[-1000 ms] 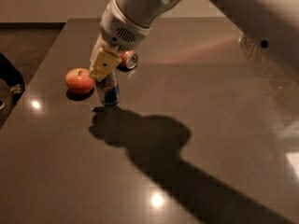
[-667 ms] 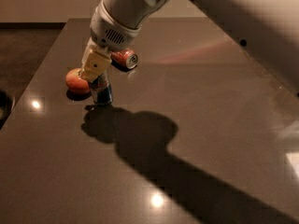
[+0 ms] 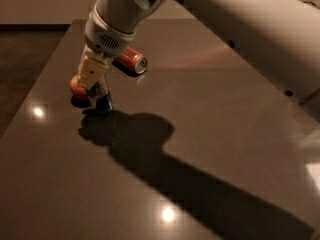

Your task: Move redbull can near apple

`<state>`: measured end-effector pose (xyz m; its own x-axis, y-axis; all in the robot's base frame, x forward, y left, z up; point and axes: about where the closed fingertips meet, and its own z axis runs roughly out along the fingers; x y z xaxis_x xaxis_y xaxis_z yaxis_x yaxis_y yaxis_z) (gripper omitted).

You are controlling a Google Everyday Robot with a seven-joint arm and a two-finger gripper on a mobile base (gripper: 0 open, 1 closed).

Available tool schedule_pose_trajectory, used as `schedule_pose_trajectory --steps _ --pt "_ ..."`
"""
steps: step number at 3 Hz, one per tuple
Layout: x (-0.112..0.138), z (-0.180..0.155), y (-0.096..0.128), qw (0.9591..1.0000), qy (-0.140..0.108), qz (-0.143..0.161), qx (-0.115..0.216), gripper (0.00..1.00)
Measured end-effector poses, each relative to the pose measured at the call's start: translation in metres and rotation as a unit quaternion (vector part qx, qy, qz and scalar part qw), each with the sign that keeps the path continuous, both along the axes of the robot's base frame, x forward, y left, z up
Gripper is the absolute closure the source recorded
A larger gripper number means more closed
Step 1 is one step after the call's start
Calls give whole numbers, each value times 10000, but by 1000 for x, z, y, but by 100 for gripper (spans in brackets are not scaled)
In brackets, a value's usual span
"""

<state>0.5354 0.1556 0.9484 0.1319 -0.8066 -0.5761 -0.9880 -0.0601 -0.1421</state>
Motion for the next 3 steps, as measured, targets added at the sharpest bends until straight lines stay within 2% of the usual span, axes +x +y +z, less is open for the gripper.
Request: schedule_pose_trajectory --steps 1,2,3 --pt "-2 0 2 10000 -5 18 -4 28" --pt "-3 1 2 10000 -9 30 -6 7" --pt "-3 1 3 10000 -12 39 -9 0"
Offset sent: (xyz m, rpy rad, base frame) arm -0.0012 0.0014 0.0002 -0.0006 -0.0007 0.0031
